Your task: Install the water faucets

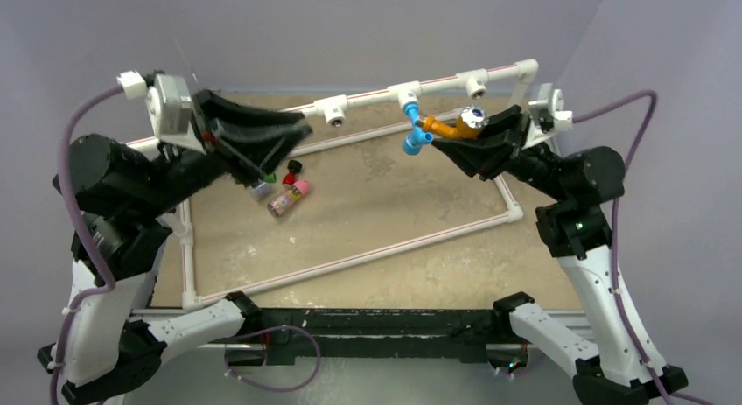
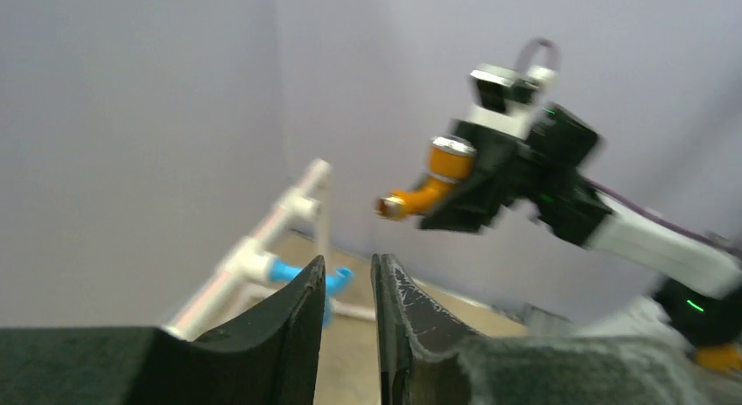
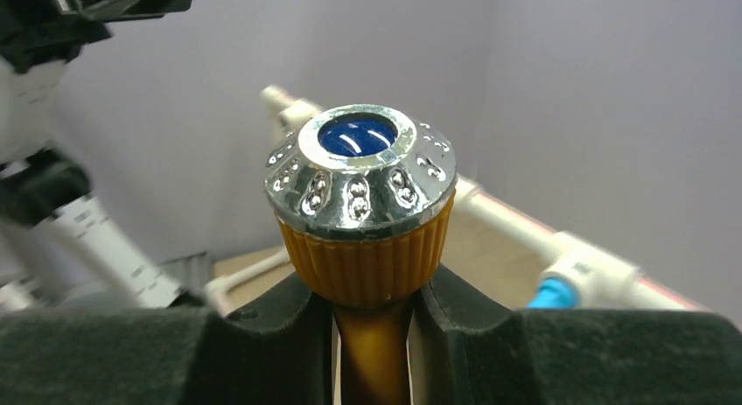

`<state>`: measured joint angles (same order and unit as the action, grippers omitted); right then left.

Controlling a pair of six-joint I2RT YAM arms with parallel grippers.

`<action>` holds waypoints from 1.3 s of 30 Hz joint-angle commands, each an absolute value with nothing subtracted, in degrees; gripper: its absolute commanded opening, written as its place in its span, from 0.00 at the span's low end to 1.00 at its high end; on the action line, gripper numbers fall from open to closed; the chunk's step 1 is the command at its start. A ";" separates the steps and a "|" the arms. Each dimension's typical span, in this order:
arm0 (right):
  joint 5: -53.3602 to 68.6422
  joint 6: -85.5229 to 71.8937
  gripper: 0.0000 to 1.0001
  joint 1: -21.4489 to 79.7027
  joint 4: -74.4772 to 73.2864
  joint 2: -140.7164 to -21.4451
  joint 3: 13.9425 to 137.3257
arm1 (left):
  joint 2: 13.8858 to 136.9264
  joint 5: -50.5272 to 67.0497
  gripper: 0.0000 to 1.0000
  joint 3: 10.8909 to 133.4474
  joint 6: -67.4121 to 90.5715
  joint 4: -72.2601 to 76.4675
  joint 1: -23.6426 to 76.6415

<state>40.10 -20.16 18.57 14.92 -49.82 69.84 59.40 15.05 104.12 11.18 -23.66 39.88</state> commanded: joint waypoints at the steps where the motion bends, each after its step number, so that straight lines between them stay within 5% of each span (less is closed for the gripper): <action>1: 55.86 -25.54 0.00 20.97 12.02 -52.50 71.60 | 57.51 35.29 0.30 94.86 21.96 -34.49 39.99; 14: 59.75 -29.56 0.00 36.39 9.58 -55.69 68.92 | 46.51 45.01 0.66 74.93 29.64 -36.28 40.09; 32: 38.53 -30.40 0.00 54.36 12.01 -61.36 67.51 | 41.35 44.33 0.73 64.37 42.16 -20.39 39.99; 39: 36.05 -28.15 0.00 55.41 7.48 -62.63 69.35 | 41.82 42.79 0.63 66.41 41.53 -21.74 40.01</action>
